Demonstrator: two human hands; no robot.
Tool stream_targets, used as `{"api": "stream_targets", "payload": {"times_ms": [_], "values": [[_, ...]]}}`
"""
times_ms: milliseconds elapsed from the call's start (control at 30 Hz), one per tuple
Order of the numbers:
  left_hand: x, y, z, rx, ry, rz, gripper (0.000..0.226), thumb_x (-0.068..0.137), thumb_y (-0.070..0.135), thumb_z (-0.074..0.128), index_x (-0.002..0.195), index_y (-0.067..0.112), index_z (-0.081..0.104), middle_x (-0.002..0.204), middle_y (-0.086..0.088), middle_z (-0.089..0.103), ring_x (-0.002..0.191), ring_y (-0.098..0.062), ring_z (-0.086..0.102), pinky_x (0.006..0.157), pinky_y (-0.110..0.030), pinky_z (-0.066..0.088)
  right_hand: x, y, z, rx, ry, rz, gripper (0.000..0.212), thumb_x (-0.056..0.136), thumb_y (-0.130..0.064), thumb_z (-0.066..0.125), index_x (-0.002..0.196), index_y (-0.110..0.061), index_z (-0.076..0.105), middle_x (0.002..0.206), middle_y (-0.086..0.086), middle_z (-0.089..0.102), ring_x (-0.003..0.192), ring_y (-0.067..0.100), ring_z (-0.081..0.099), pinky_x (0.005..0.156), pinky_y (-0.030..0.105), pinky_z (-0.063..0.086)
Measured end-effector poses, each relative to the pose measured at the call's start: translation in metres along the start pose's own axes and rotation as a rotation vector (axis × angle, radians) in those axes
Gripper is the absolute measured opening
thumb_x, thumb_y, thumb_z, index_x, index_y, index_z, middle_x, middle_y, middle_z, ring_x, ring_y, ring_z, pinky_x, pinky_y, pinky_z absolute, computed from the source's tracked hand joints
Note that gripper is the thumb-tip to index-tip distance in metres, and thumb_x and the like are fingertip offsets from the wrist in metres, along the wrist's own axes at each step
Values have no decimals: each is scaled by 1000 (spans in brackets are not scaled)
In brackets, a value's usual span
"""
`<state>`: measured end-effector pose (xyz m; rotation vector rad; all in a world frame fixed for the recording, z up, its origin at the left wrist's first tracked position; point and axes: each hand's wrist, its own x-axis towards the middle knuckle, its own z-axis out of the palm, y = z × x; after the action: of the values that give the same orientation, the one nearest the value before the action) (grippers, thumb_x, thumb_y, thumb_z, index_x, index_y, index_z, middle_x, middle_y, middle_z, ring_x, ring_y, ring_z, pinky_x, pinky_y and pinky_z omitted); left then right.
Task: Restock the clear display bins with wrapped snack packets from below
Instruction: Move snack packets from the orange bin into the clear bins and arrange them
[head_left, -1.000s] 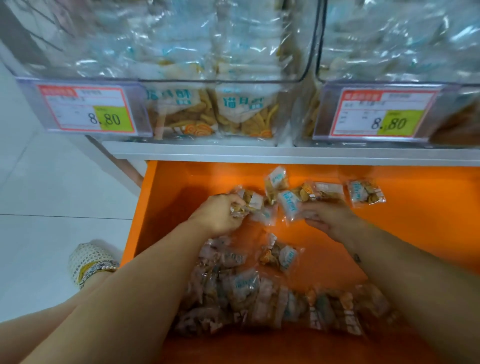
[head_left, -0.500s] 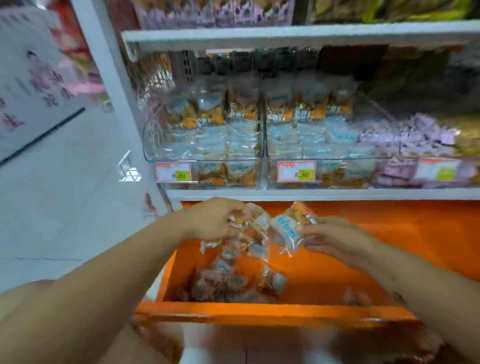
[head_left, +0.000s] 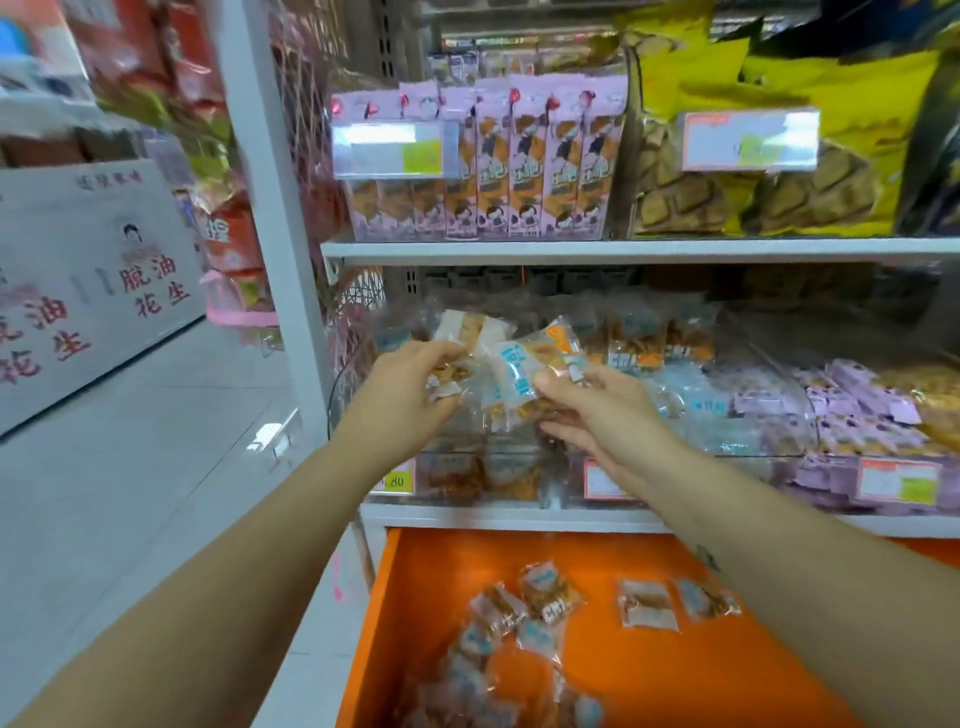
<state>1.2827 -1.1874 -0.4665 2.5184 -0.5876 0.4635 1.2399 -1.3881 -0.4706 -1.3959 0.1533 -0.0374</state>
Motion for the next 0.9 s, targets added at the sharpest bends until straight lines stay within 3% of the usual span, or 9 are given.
{"api": "stream_targets", "payload": {"times_ms": [133,300,400,467,533,600,667,733,900], "values": [[19,-29,25,106,-102,-150,52,89,30,62,137,31,44,141,-6,36,131,-33,28,104,-47,38,33,12,20,-130,133,-31,62,81,-24,74,132,-7,42,121,16,56,88,22,66,79,33,57],[17,-27,33,238,-121,-141,68,85,46,61,144,45,26,155,3,5,143,-27,-7,113,-62,9,40,17,25,-247,136,-124,38,85,-22,70,116,-14,50,112,6,60,93,19,64,75,30,57],[8,-11,26,132,-51,-97,61,87,39,60,142,40,33,152,6,22,143,-20,10,114,-59,7,32,17,21,-149,151,-171,21,85,-19,69,92,-24,50,101,1,63,94,17,65,75,27,56],[5,0,20,-70,-11,-78,55,90,31,60,141,32,40,142,8,38,134,-13,32,116,-40,18,25,16,17,-113,175,-225,22,85,-18,69,85,-29,49,92,-8,62,89,12,64,74,27,55],[4,13,18,-233,-6,-82,48,91,27,59,137,28,46,134,8,45,123,-8,43,103,-21,29,17,13,9,-109,213,-270,23,85,-20,69,86,-32,48,88,-13,60,85,7,64,74,25,55],[5,26,20,-300,-25,-81,41,91,26,60,131,31,50,131,8,48,117,-8,49,97,-22,37,8,10,-2,-116,241,-281,25,84,-25,70,103,-26,53,103,-6,64,85,6,66,74,26,56],[8,42,23,-389,-49,-121,39,92,25,60,130,31,50,131,9,51,112,-5,51,97,-26,43,1,5,-15,-68,245,-250,51,80,-31,72,123,-16,50,120,2,61,87,10,69,79,31,57],[9,63,27,-551,-92,-215,47,92,28,59,137,27,44,132,9,51,107,-5,53,96,-31,48,-6,-1,-33,103,207,-203,64,72,-34,74,127,-13,48,117,9,65,90,17,70,85,36,56],[13,116,44,-987,-255,-391,53,93,21,58,141,21,34,102,9,61,86,0,60,77,-24,57,-26,-8,-83,319,75,-145,45,78,-25,66,120,-12,54,106,11,71,95,24,70,82,36,55]]}}
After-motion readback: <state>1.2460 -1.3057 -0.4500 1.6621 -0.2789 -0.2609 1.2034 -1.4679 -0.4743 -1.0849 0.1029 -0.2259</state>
